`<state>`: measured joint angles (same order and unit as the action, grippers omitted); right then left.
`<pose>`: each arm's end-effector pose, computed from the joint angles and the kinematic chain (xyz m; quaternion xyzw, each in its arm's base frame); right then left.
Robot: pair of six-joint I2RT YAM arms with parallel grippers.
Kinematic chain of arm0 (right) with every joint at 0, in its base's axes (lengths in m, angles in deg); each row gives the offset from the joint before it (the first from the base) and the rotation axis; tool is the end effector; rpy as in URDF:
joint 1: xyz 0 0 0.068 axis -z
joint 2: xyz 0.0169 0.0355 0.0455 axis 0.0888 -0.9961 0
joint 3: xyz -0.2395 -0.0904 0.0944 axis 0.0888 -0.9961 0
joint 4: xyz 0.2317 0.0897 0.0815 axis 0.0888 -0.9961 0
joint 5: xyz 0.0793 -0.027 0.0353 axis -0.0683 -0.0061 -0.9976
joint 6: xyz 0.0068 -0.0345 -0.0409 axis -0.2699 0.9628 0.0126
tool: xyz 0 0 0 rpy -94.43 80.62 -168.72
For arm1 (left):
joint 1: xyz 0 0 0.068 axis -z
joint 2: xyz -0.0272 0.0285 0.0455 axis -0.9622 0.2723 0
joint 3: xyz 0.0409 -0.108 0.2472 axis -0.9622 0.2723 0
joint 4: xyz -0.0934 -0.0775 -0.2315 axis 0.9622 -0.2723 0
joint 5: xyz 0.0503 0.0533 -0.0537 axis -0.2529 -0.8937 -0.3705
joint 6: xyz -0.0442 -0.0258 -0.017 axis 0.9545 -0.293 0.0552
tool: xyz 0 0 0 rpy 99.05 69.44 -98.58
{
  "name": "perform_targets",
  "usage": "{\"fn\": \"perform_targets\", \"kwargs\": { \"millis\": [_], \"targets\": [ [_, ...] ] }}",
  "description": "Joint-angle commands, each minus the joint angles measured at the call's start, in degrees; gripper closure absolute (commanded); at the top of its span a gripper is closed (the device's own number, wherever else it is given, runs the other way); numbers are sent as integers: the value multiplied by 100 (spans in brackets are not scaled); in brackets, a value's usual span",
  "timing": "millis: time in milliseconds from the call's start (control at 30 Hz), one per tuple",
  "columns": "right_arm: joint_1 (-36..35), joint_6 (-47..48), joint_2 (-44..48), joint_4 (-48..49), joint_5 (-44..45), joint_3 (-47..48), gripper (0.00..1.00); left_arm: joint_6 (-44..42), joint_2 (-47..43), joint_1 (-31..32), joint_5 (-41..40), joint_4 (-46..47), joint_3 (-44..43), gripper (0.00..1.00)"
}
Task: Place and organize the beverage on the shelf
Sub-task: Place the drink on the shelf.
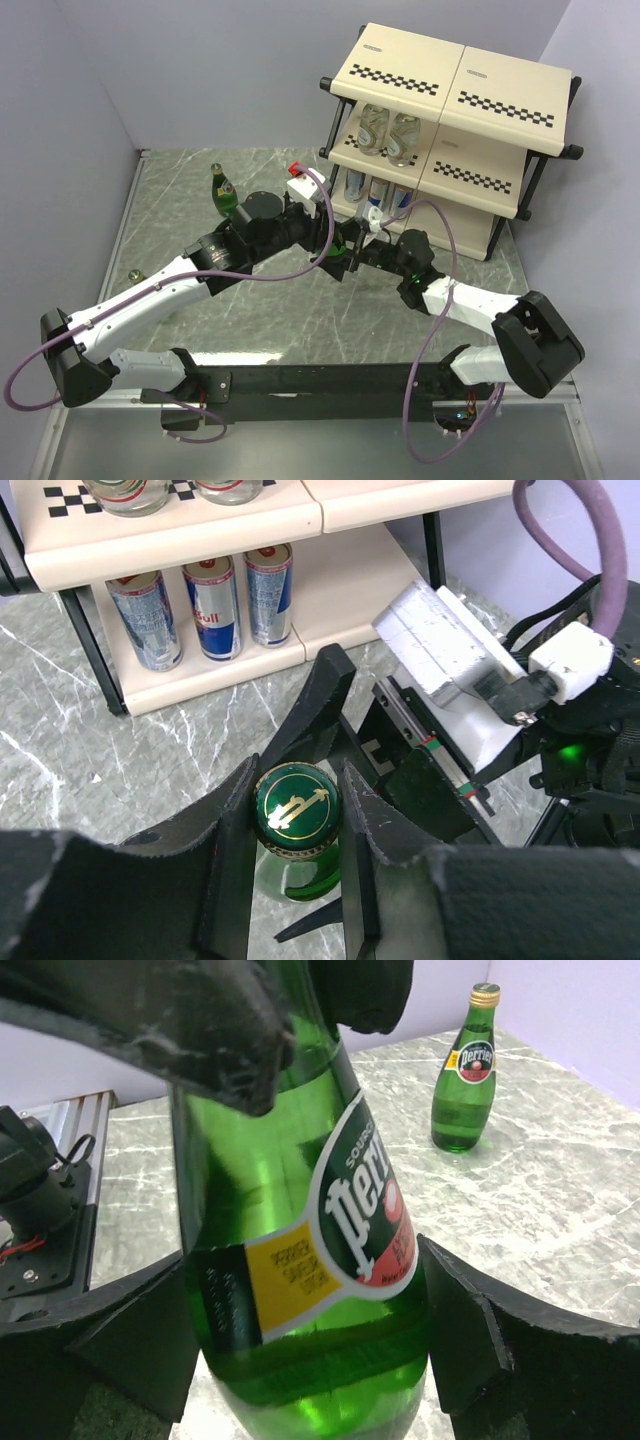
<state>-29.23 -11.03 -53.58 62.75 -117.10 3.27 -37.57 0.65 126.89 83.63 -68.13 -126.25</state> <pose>0.2073 0.1677 0.2513 -0.3905 0.5376 0.4426 0.6022 0.1736 -0.2248 0.3946 0.2629 0.7241 -0.3161 0.5538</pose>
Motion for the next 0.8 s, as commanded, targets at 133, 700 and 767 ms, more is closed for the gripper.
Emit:
{"fn": "perform_targets", "kwargs": {
  "millis": [133,700,767],
  "targets": [
    [-66,-52,-168,471,174,348,16,128,-373,22,-55,1312,-387,100],
    [-57,501,245,-600,122,673,100,162,-539,14,-143,1453,-124,93],
    [-65,501,402,-854,104,743,100,215,-601,14,-170,1532,-79,66]
  ]
}}
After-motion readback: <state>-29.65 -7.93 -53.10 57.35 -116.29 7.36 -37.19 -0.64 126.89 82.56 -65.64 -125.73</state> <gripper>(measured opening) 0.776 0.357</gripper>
